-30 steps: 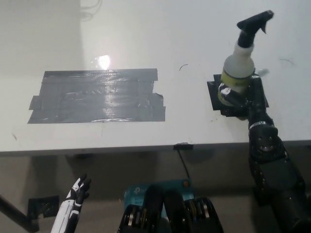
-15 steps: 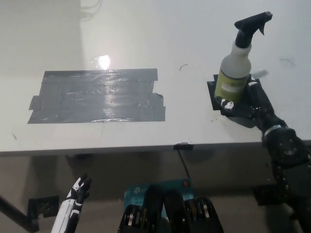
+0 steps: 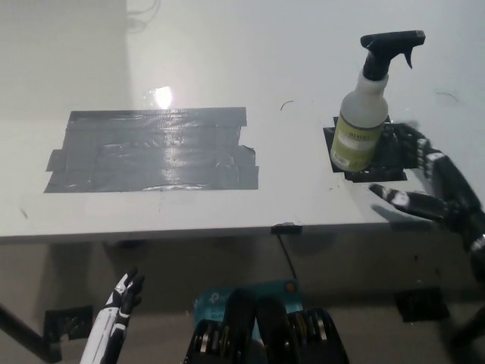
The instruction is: A person hands a spray bottle to the robot which it grabs with its right hand and places on the black spot infront of it on the table
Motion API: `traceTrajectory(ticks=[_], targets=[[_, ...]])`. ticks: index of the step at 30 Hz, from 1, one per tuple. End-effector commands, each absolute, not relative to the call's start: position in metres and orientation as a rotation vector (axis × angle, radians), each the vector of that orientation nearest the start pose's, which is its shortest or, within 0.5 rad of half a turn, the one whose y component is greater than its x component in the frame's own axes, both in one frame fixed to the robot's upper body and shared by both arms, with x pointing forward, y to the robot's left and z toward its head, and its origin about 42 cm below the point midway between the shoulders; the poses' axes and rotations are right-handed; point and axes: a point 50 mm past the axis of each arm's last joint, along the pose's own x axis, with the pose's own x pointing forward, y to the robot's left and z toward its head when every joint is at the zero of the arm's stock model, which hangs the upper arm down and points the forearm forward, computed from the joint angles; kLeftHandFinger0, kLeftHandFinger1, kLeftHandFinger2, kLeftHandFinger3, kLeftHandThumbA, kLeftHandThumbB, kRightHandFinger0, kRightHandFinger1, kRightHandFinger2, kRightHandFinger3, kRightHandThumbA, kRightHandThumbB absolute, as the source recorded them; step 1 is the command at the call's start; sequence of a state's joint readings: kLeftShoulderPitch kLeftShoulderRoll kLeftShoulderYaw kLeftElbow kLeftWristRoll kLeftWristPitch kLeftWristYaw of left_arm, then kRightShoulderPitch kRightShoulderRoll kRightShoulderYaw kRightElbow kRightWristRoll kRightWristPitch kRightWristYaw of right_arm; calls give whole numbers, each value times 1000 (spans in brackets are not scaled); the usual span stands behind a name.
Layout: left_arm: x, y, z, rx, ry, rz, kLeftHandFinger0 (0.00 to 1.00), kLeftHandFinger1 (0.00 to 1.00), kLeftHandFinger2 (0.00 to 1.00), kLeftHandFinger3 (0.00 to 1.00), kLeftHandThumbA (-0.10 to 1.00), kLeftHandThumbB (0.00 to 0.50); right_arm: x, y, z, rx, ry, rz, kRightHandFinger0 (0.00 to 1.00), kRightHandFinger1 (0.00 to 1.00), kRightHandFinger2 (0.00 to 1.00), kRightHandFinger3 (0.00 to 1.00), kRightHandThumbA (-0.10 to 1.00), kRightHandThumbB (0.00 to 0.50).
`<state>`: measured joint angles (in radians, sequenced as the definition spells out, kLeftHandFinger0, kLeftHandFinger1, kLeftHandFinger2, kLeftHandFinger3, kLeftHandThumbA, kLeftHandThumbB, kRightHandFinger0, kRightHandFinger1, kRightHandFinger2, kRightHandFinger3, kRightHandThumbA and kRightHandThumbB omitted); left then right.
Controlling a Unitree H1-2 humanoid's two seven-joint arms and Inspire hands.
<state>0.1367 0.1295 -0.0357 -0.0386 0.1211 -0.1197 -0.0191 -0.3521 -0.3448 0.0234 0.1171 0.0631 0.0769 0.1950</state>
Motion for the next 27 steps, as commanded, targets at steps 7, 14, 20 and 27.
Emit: traceTrajectory(ticks=[7, 14, 20, 27], targets=[[249, 256, 96, 258, -80, -46, 1000, 1000, 1000, 1000, 1000, 76, 259, -265, 264, -230, -442, 349, 1000, 1000, 1000, 1000, 1000, 448], [249, 253, 94, 257, -83, -49, 1000, 1000, 1000, 1000, 1000, 86, 236, -209, 211, -121, -332, 383, 1000, 1000, 1000, 1000, 1000, 377], [246, 254, 94, 257, -82, -49, 1000, 1000, 1000, 1000, 1000, 83, 250, -199, 136, -139, -155, 364, 1000, 1000, 1000, 1000, 1000, 327], [250, 253, 95, 272, -92, -52, 1000, 1000, 1000, 1000, 1000, 107, 263, -210, 113, -182, -86, 337, 1000, 1000, 1000, 1000, 1000, 391]])
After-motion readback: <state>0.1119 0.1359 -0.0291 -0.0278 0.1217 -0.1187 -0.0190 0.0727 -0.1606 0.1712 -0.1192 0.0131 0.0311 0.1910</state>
